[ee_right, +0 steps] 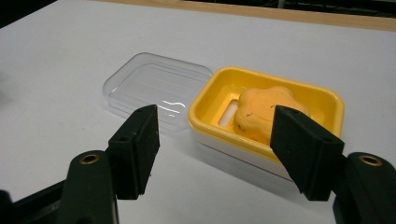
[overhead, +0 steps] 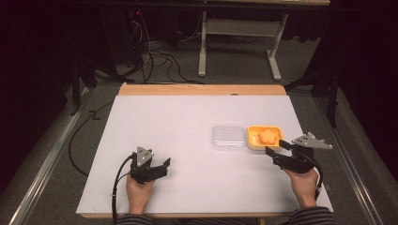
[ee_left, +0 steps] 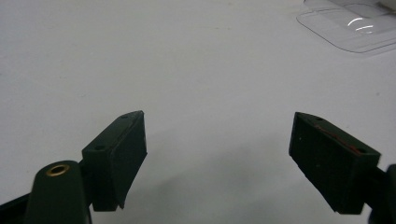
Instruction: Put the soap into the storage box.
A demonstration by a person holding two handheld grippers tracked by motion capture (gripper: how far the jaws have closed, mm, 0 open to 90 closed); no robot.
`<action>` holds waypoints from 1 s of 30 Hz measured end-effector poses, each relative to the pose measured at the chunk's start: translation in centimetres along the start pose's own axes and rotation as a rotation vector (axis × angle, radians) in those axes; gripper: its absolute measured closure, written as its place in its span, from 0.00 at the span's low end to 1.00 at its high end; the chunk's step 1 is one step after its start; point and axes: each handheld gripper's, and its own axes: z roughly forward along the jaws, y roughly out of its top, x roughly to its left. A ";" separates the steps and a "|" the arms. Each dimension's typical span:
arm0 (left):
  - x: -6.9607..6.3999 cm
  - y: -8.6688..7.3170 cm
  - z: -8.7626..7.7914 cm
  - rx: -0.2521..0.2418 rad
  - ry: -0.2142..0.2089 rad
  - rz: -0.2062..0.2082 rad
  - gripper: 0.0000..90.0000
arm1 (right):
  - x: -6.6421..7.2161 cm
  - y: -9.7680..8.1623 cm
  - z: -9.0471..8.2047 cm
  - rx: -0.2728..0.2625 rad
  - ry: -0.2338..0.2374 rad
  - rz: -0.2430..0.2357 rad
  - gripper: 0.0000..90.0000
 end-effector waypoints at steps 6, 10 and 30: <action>0.0 0.0 0.0 0.000 -0.001 0.000 0.22 | 0.6 -0.3 0.3 -0.009 0.016 0.005 0.37; 0.0 0.0 0.0 0.001 -0.001 0.001 0.22 | 1.3 -0.4 0.7 -0.006 0.028 -0.007 0.37; -0.1 -0.1 -0.1 -0.010 -0.004 0.014 0.23 | 3.4 -1.3 2.3 0.013 0.049 -0.046 0.36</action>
